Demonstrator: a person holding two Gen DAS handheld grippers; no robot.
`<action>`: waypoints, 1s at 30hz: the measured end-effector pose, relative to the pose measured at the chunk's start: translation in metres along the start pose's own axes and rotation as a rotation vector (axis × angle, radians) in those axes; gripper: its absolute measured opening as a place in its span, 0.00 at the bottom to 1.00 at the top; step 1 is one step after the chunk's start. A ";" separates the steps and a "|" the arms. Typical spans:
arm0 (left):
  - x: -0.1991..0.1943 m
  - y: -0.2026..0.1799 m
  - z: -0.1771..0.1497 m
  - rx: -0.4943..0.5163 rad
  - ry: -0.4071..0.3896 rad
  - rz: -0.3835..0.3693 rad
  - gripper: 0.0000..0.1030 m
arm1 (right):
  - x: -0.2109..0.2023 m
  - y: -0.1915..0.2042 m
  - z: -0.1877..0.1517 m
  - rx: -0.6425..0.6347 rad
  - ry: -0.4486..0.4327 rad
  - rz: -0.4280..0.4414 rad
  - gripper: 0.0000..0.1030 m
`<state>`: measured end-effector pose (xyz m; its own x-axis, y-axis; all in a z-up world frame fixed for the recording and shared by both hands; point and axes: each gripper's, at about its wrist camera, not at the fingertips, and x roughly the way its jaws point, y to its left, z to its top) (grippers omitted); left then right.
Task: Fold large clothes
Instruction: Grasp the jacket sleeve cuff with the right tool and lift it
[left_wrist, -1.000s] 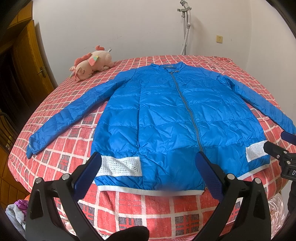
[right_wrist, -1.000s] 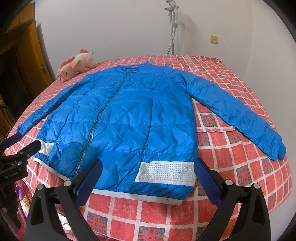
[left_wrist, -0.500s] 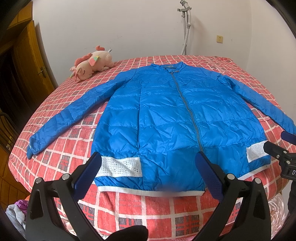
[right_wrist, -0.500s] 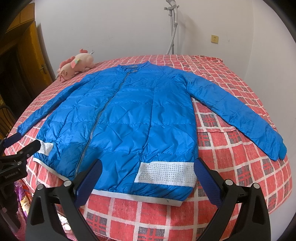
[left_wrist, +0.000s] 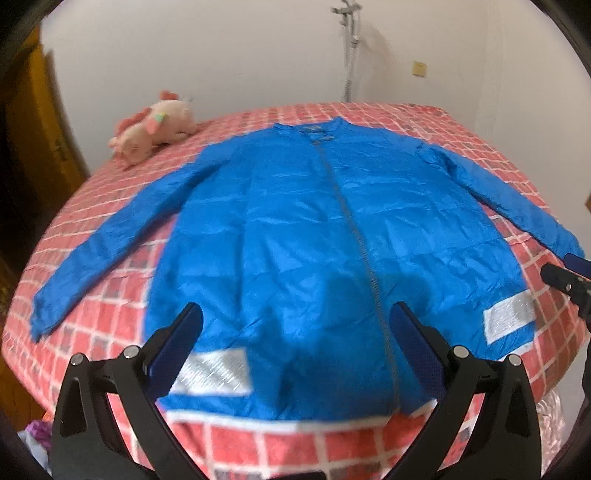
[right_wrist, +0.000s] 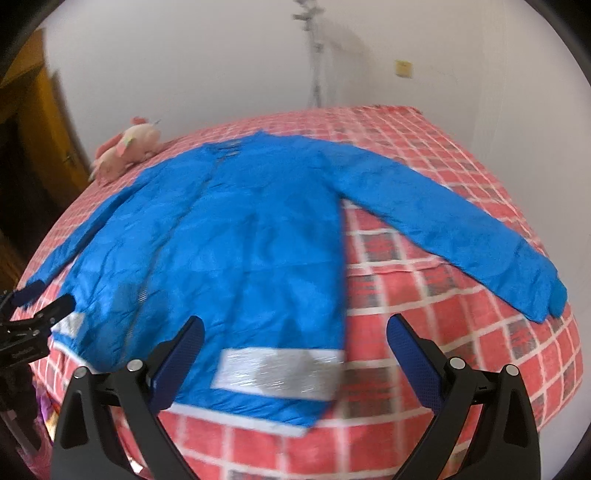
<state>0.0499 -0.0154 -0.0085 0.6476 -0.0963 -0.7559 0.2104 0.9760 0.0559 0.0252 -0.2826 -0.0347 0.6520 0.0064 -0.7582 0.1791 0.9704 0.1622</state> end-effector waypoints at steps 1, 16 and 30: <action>0.007 -0.002 0.005 0.000 0.013 -0.020 0.97 | 0.001 -0.013 0.002 0.025 0.014 0.002 0.96; 0.094 -0.019 0.085 -0.029 0.050 -0.130 0.97 | 0.018 -0.299 0.013 0.648 0.185 -0.185 0.95; 0.133 0.001 0.097 -0.103 0.109 -0.165 0.97 | 0.029 -0.306 0.029 0.616 0.139 -0.121 0.31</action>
<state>0.2075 -0.0459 -0.0454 0.5267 -0.2401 -0.8155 0.2270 0.9642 -0.1373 0.0112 -0.5860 -0.0882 0.5061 -0.0230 -0.8622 0.6629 0.6499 0.3718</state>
